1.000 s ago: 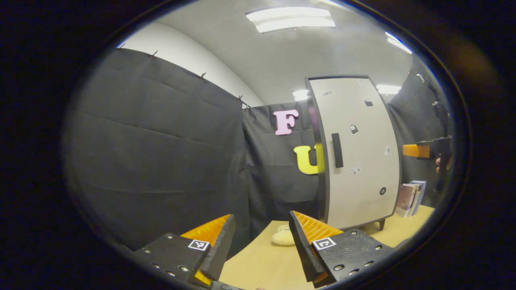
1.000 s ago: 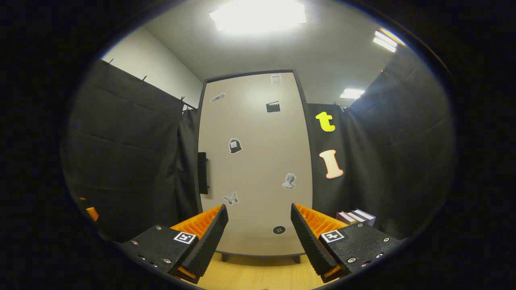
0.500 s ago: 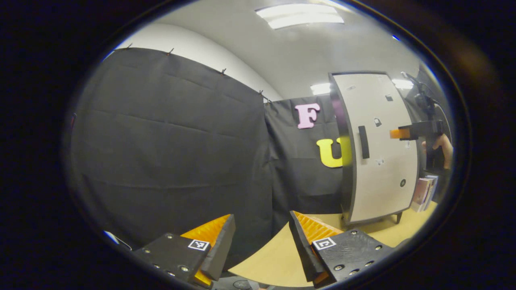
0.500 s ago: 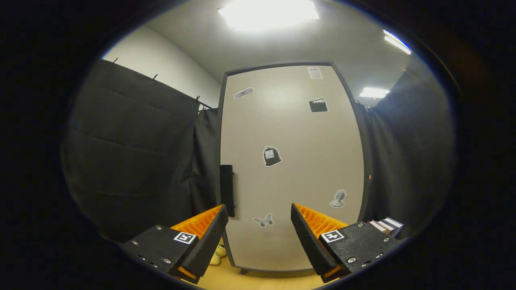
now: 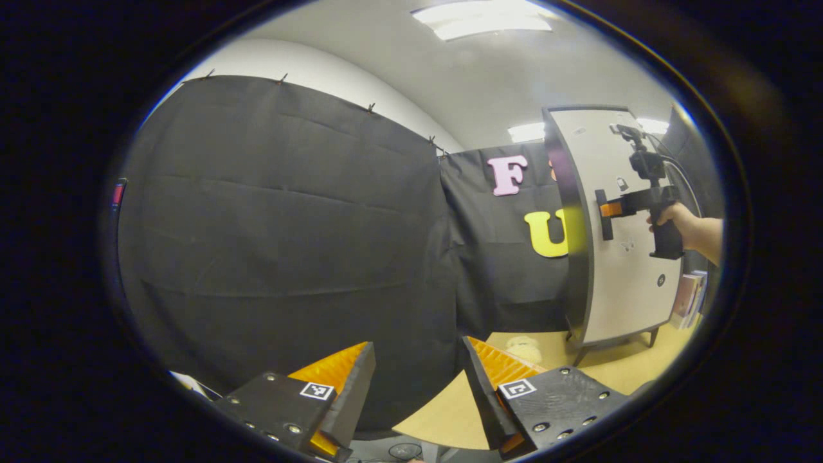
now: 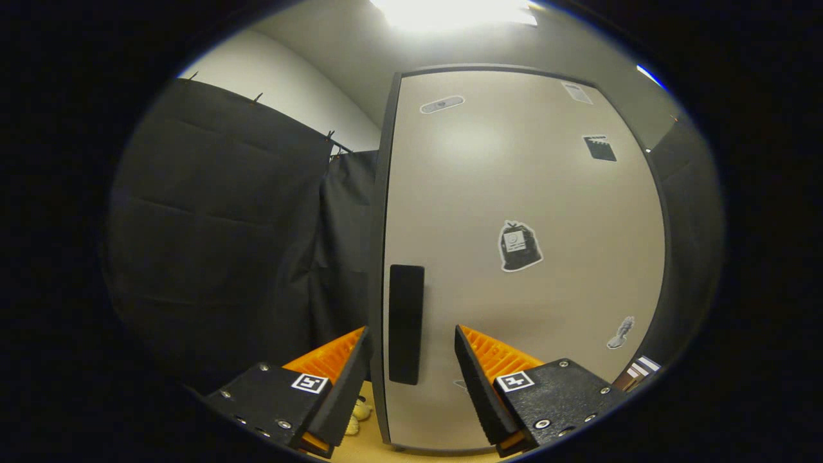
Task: Open the cabinet door with the right hand, grasp the bottle in the cabinet with the left hand and place it on the coaster, then close the cabinet door with the right hand.
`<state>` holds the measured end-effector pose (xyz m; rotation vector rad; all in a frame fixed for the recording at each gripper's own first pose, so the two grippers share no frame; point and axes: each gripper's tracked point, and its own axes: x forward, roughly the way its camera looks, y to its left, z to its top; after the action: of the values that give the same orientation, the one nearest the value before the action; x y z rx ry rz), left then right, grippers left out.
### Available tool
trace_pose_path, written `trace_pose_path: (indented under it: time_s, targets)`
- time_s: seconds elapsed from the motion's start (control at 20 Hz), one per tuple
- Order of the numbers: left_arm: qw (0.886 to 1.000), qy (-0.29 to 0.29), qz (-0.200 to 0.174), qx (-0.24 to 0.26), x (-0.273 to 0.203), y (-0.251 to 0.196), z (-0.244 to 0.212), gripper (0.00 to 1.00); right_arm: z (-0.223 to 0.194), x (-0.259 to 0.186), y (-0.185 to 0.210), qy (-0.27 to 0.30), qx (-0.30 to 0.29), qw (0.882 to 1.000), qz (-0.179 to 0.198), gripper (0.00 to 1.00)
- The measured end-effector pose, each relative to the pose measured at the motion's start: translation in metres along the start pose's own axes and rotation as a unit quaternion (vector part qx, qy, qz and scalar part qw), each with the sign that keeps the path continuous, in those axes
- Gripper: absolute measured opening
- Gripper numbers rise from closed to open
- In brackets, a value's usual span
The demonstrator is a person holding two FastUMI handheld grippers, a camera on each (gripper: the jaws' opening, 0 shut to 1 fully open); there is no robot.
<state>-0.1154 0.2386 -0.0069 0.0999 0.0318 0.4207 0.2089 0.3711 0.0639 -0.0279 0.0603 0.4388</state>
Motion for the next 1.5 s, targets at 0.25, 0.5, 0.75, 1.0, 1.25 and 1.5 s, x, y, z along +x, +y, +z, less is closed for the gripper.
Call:
trace_pose_path:
  time_s: [0.25, 0.5, 0.75, 1.0, 1.25, 1.5]
  targets:
    - [1.000, 0.003, 0.006, -0.004, 0.006, 0.013, -0.004, 0.77, -0.008, 0.028, 0.000, 0.029, 0.004, 0.999, -0.043, 0.54]
    - [1.000, 0.000, -0.013, -0.015, 0.017, 0.003, -0.007, 0.77, -0.009, 0.026, 0.000, 0.038, 0.020, 0.998, -0.042, 0.19]
    - [0.998, -0.005, -0.056, -0.029, 0.031, -0.026, -0.004, 0.77, -0.003, 0.001, 0.006, 0.043, 0.023, 0.999, -0.005, 0.18]
    - [0.993, -0.013, -0.116, -0.037, 0.041, -0.073, 0.005, 0.77, 0.001, -0.029, 0.003, 0.039, 0.021, 0.999, 0.020, 0.18]
    - [0.986, -0.020, -0.162, -0.042, 0.042, -0.116, 0.013, 0.77, 0.004, -0.060, -0.001, 0.033, 0.025, 0.999, 0.035, 0.17]
    - [0.982, -0.016, -0.180, -0.058, 0.021, -0.161, 0.021, 0.77, 0.005, -0.084, -0.013, 0.031, 0.030, 0.997, 0.066, 0.18]
